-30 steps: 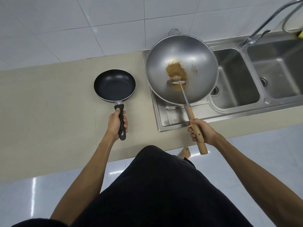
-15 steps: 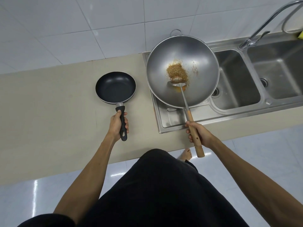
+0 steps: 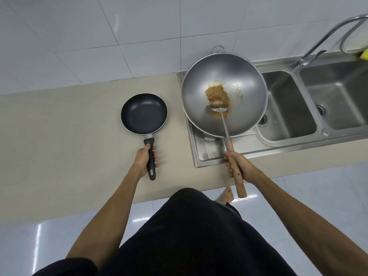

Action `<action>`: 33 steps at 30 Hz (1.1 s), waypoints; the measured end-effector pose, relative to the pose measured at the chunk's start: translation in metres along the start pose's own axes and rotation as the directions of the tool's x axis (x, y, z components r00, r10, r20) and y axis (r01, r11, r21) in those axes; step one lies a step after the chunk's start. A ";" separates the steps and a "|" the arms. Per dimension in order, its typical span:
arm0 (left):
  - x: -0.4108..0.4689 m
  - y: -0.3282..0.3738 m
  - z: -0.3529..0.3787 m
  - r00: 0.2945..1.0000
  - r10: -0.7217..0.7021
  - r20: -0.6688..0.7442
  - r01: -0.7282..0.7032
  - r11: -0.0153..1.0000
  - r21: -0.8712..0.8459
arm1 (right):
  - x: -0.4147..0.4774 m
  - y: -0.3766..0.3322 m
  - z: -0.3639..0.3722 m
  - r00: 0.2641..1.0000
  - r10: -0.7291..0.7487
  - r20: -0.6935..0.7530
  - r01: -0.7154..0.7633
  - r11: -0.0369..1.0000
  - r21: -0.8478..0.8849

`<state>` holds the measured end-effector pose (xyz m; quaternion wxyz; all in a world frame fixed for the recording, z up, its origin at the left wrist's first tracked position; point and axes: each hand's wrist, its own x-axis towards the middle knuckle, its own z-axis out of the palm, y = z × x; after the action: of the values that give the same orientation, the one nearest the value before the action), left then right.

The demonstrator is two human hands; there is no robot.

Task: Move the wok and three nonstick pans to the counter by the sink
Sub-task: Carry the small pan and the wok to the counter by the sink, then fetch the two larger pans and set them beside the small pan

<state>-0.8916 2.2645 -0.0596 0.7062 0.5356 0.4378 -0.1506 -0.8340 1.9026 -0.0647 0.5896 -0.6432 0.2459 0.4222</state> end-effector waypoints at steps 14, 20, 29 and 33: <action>-0.007 -0.003 -0.007 0.999 0.047 -0.011 -0.047 0.999 0.016 | -0.006 -0.017 0.006 0.994 -0.047 -0.103 0.019 0.966 -0.258; -0.014 -0.020 -0.017 0.981 0.177 -0.074 -0.140 0.924 0.355 | -0.006 -0.022 0.013 0.947 -0.201 -0.250 -0.024 0.733 -0.680; -0.026 -0.004 -0.030 0.912 0.408 -0.038 -0.252 0.632 0.733 | -0.017 -0.038 0.002 0.905 -0.340 -0.255 -0.026 0.554 -0.832; -0.031 0.019 -0.016 0.856 0.515 0.044 -0.310 0.443 0.841 | -0.025 -0.049 -0.007 0.898 -0.354 -0.263 -0.023 0.559 -0.829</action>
<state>-0.9038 2.2781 -0.0238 0.3333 0.9050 0.2446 -0.0998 -0.8052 1.9002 -0.0172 0.2009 -0.9335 0.0759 0.2872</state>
